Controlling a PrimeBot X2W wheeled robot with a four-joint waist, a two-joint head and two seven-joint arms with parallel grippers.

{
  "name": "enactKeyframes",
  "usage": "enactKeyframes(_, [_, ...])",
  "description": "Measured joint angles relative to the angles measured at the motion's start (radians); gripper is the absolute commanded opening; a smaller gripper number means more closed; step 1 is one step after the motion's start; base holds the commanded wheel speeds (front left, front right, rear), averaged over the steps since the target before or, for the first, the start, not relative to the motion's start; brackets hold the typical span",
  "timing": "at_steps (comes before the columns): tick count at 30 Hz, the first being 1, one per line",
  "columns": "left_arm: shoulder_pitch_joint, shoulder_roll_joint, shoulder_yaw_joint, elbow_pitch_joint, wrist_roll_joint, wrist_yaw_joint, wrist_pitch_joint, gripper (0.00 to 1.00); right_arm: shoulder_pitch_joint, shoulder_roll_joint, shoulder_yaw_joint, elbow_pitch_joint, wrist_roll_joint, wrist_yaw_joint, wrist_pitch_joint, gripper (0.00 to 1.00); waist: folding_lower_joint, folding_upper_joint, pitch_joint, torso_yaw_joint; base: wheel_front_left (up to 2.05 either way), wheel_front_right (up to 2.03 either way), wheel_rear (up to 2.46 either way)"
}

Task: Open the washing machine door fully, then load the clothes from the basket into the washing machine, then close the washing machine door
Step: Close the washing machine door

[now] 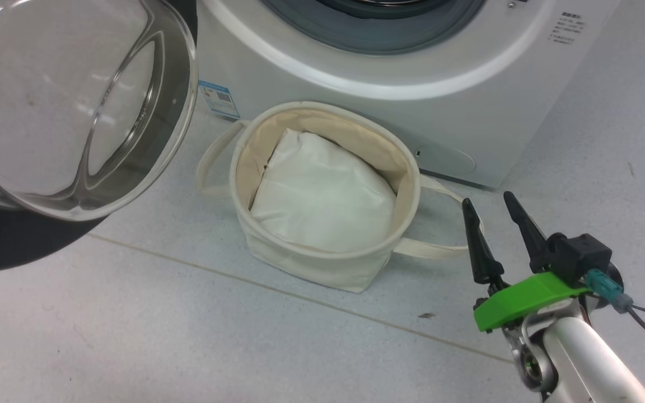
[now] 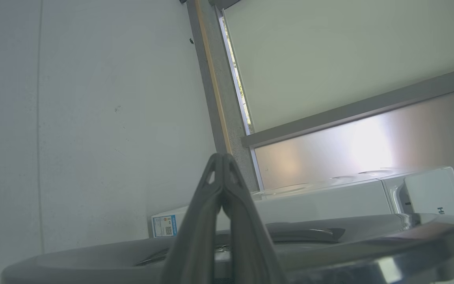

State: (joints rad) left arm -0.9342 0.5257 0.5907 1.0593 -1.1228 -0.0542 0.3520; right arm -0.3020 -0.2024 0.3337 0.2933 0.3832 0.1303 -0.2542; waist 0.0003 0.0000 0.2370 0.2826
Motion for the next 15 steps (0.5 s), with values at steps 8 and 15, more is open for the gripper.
enactKeyframes(8, [-0.02,0.032,-0.062,0.066,0.003,-0.027,0.207,0.0,0.003,-0.001,0.002,-0.002,0.0,0.0,0.0,1.0,-0.0003,0.0,-0.029,0.011,0.0,0.0,0.0])
enactKeyframes(15, [-0.016,-0.007,-0.112,0.085,-0.007,-0.051,0.398,0.0,0.024,0.005,0.01,0.003,0.016,0.0,0.0,1.0,-0.0003,0.0,-0.08,0.047,0.0,0.0,0.0])
